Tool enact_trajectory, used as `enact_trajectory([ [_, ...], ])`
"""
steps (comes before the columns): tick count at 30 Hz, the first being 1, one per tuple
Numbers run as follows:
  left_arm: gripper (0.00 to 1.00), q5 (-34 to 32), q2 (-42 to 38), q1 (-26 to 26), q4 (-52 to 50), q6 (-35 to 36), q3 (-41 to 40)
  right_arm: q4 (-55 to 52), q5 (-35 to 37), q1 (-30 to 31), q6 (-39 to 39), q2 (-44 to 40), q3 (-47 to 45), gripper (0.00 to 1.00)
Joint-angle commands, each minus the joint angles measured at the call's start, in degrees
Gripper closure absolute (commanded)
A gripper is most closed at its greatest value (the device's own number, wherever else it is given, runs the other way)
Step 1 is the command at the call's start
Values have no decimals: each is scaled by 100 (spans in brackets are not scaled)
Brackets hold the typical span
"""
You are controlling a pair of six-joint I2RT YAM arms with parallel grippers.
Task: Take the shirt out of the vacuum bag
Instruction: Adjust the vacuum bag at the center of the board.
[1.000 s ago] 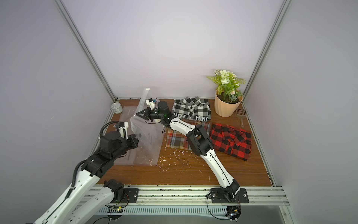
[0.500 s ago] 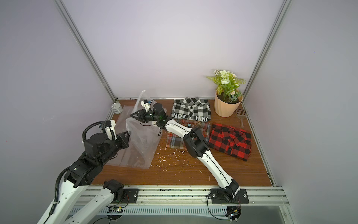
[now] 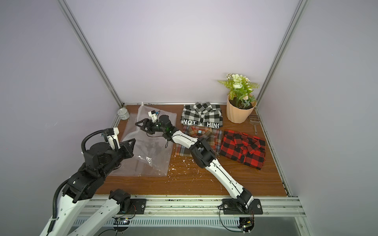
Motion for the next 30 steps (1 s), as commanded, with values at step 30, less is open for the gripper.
enact_trajectory([
  [30,93,933,1873,-107,850,345,-831,-2419,2071,-986,-3521,-5978,-5965,0],
])
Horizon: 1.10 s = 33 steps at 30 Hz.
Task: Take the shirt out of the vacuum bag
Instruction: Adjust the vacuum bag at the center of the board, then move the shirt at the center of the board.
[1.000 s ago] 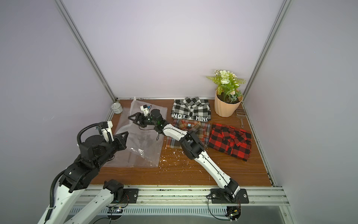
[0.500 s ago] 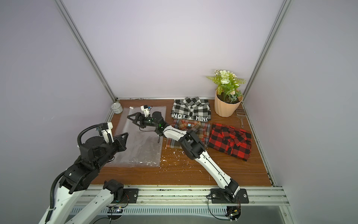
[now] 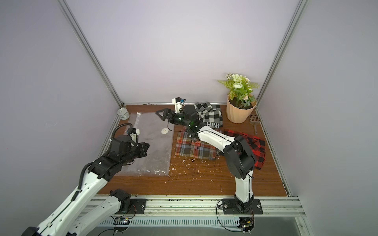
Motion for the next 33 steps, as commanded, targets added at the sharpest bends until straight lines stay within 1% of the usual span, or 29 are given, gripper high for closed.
enact_trajectory([
  [1,90,26,380,-171,463,115,-91,-1770,1047,-117,-1136,-783,-599,0],
  [2,86,6,501,-273,589,106,-89,-2056,1311,-195,-1251,-1045,-814,0],
  [4,75,-77,804,-579,913,82,-38,-2656,1752,-464,-1338,-1670,-1344,0],
  [7,62,-34,1205,-894,1410,4,-3,-2936,1931,-1024,-1293,-2534,-2230,0],
  [8,59,0,1340,-974,1534,-22,-2,-3017,1975,-1157,-1316,-2736,-2447,1],
  [10,55,67,1634,-1108,1811,-37,5,-3194,1978,-1413,-1379,-3121,-2787,0],
  [12,52,95,1945,-1223,2045,-5,70,-3326,2093,-1541,-1448,-3319,-3021,1],
  [14,50,197,2312,-1301,2275,62,211,-3388,2213,-1656,-1515,-3394,-3207,0],
  [16,49,206,2731,-1360,2437,221,465,-3194,2215,-1779,-1616,-3352,-3364,0],
  [18,48,210,3116,-1364,2516,327,719,-3064,2107,-1802,-1858,-3048,-3190,0],
  [21,48,269,3575,-1362,2583,430,1022,-3221,2163,-1775,-2110,-2192,-2453,0],
  [25,49,449,3752,-1416,2927,466,1095,-3310,2409,-1712,-2321,-1063,-1243,1],
  [29,51,438,4097,-1727,3179,471,1230,-3721,2614,-1716,-2498,-47,41,1],
  [31,53,457,4340,-1863,3269,359,1309,-3957,2680,-1717,-2605,445,643,1],
  [33,54,564,4486,-1887,3541,145,1221,-4262,2775,-1735,-2688,945,1242,1],
])
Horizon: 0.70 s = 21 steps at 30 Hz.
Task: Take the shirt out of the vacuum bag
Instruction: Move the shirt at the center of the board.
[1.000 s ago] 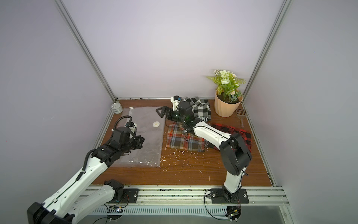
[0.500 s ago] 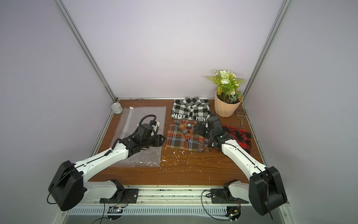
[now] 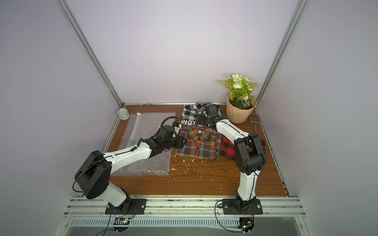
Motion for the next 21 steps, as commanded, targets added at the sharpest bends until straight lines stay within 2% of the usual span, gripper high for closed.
enact_trajectory([
  [1,54,171,226,-134,514,-297,-37,-630,343,-9,-367,580,884,1],
  [8,57,228,94,124,640,-459,-357,-1361,669,-30,-726,2002,2716,2],
  [15,57,133,-908,594,259,-376,-643,-1633,822,-31,-908,2895,3649,2],
  [21,56,54,-1711,861,-80,-321,-803,-1693,557,-15,-983,3340,4035,2],
])
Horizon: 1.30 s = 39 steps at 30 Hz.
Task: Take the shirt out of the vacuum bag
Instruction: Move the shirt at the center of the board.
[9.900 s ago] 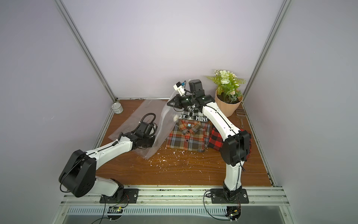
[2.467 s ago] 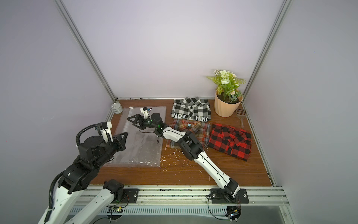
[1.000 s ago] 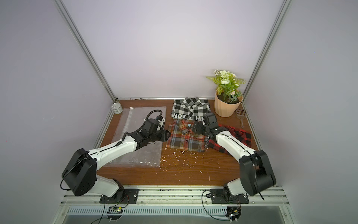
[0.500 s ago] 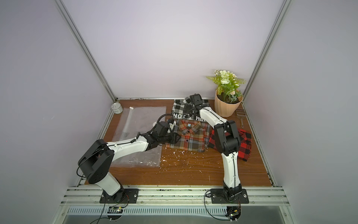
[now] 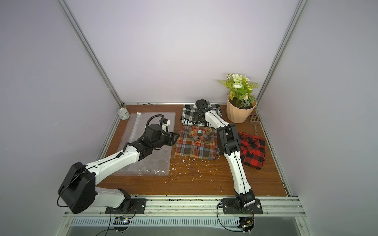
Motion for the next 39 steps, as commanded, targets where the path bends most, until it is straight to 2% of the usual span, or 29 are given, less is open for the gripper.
enact_trajectory([
  [1,56,-57,-366,215,-314,-11,-167,-193,-130,0,-142,146,242,2],
  [7,56,-86,-921,537,-413,20,-433,-229,-448,191,18,422,666,2],
  [16,56,-77,-1016,593,-515,84,-566,-232,-749,433,589,882,1495,1],
  [20,56,-76,-1066,593,-511,84,-675,-133,-712,428,595,765,1509,1],
  [23,56,-53,-1082,597,-472,59,-734,177,-485,459,296,311,1305,1],
  [27,55,-62,-1150,594,-432,23,-787,494,-361,464,29,-592,758,1],
  [32,55,-2,-1169,594,-398,4,-772,583,-141,549,-129,-1932,-702,1],
  [36,55,-32,-1223,600,-389,44,-769,787,-117,673,142,-3099,-2649,1],
  [39,55,4,-1241,596,-372,62,-754,1324,-121,802,458,-3910,-4281,1],
])
